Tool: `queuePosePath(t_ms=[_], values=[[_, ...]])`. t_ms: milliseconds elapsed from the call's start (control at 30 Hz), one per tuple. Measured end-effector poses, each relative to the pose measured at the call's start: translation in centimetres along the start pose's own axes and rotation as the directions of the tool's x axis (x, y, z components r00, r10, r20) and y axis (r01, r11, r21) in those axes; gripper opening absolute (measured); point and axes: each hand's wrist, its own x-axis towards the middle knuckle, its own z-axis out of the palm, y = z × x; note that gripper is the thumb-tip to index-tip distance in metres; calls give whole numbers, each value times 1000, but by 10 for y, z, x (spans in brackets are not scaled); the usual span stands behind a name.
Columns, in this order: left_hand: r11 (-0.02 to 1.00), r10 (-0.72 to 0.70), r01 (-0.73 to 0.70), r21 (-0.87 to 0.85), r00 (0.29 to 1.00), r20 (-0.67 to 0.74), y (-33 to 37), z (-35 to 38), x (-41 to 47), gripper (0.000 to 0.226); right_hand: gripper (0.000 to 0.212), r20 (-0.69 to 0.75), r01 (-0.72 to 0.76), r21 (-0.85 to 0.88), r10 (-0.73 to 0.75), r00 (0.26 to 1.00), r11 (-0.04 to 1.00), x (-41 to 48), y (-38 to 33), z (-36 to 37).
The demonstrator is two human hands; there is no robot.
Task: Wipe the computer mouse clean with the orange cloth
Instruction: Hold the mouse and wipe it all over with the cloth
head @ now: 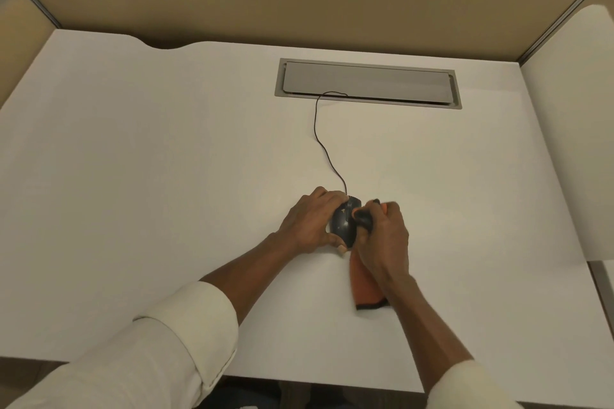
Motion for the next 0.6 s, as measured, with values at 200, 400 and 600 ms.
queuePosePath(t_ms=[200, 400, 600], values=[[1000, -18, 18, -8, 1000, -1, 1, 1, 0, 94, 28, 133, 192, -175, -170, 976, 966, 42, 0, -9], [1000, -19, 19, 1, 1000, -7, 1, 0, -1, 93, 33, 78, 63, -156, -52, 996, 986, 8, -8, -3], [1000, -12, 12, 17, 1000, -12, 0, 1, -2, 86, 31, 53, -28, -26, 29, 998, 999, -49, -7, -3]])
